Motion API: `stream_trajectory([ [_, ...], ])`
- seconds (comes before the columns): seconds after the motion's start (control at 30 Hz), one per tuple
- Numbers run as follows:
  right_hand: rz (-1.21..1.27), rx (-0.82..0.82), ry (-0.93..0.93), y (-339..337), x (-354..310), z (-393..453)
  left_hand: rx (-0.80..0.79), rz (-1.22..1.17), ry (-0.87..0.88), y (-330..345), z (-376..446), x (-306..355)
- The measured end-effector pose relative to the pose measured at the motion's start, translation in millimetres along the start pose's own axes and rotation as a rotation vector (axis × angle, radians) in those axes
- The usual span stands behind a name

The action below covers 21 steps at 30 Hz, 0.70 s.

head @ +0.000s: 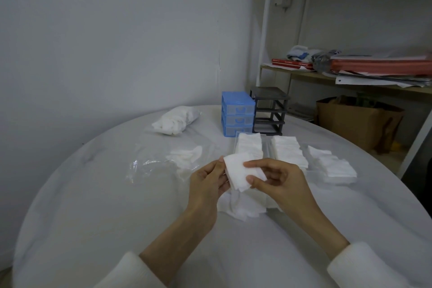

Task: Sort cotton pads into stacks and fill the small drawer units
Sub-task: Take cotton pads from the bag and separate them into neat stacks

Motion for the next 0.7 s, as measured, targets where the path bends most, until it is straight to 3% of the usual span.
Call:
stream_trajectory([
  [0.4, -0.067, 0.026, -0.025, -1.0, 2.8, -0.1, -0.129, 0.034, 0.019, 7.7, -4.6, -0.9],
  [0.7, -0.048, 0.017, -0.054, 1.1, 3.3, -0.3, -0.068, 0.023, 0.027, 4.6, -0.5, -2.4],
])
Point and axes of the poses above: each hand's wrist, its own z-axis towards the middle knuckle, its own y-axis out of the palm, x = y × z, the point moved 4 cm from there along z, towards the middle knuckle, and after that the axes turned 7 degrees about x, right-handed, at the moved point
